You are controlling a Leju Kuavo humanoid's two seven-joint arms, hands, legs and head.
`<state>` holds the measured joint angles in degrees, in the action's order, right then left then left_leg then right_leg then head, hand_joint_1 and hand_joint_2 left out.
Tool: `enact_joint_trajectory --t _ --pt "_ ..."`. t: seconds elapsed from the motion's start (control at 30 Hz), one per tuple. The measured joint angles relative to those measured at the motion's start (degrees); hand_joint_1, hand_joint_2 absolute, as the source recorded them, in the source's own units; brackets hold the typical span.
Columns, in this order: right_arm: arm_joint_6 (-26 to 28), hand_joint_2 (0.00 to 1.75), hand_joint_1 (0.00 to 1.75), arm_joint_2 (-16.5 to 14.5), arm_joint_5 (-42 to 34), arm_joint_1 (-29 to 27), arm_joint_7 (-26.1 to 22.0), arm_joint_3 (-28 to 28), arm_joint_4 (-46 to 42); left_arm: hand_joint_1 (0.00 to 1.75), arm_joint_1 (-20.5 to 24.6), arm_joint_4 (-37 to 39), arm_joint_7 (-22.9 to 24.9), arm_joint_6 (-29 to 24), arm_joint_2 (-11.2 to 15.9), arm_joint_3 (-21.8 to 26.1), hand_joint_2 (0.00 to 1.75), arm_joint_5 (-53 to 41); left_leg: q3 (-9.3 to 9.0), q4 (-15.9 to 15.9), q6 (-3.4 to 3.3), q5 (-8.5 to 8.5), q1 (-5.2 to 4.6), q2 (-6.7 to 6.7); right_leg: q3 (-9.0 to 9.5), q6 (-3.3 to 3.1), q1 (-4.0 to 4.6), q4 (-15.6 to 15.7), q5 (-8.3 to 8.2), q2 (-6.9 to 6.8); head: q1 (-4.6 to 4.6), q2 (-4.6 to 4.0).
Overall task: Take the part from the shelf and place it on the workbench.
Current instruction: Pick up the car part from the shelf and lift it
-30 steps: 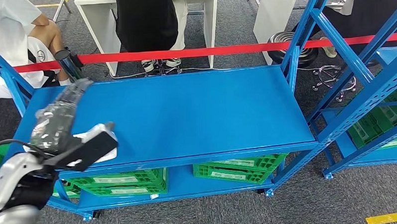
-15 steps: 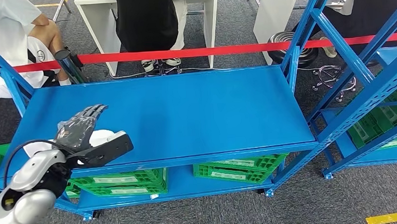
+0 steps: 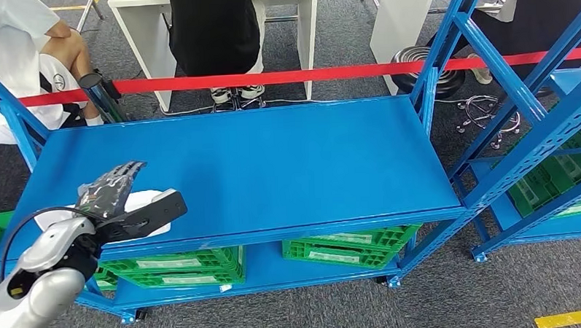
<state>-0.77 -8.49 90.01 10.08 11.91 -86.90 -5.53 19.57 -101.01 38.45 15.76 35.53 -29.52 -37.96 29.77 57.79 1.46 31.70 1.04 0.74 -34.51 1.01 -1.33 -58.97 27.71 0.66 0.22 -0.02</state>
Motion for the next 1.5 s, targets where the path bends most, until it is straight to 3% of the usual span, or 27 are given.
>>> enact_joint_trajectory --t 0.47,0.8,0.93,1.17,1.5 --pt "0.0 1.75 0.0 -0.14 0.0 0.0 0.02 0.0 0.0 0.0 -0.15 2.3 0.0 0.09 -0.44 0.6 1.75 -0.14 -0.01 -0.01 0.0 0.0 0.0 -0.12 0.0 -0.02 0.0 0.0 -0.01 0.02 0.0 0.0" --pt "0.43 1.75 0.0 -0.13 -0.02 -0.09 0.45 0.0 0.0 0.0 -1.04 3.11 0.0 -0.77 -0.41 5.13 1.75 4.11 -0.03 -0.02 0.0 0.0 0.01 -0.39 0.01 -0.03 0.0 -0.02 -0.02 0.06 0.0 0.0" --pt "1.1 1.75 0.0 -0.14 -0.45 -0.13 0.46 -0.03 0.0 0.0 -2.1 1.66 0.0 -4.16 0.52 9.37 0.0 11.08 -0.07 -0.04 0.01 0.01 0.03 -0.68 0.01 -0.09 0.02 -0.04 -0.06 0.19 -0.01 0.0" --pt "1.39 1.75 0.0 -0.14 -0.66 -0.18 0.46 -0.05 0.0 0.0 -3.98 -2.13 0.0 -2.17 2.3 17.52 0.0 13.39 -0.13 -0.05 0.04 0.04 0.04 -0.83 0.01 -0.11 0.03 -0.03 -0.08 0.34 0.0 0.0" --pt "1.44 1.75 0.0 -0.14 -0.8 -0.16 0.79 -0.15 0.0 0.0 -6.21 -4.37 0.0 0.41 2.87 23.95 0.0 13.36 -0.14 -0.05 0.04 0.04 0.04 -0.8 0.01 -0.13 0.04 -0.03 -0.09 0.35 -0.01 0.0"
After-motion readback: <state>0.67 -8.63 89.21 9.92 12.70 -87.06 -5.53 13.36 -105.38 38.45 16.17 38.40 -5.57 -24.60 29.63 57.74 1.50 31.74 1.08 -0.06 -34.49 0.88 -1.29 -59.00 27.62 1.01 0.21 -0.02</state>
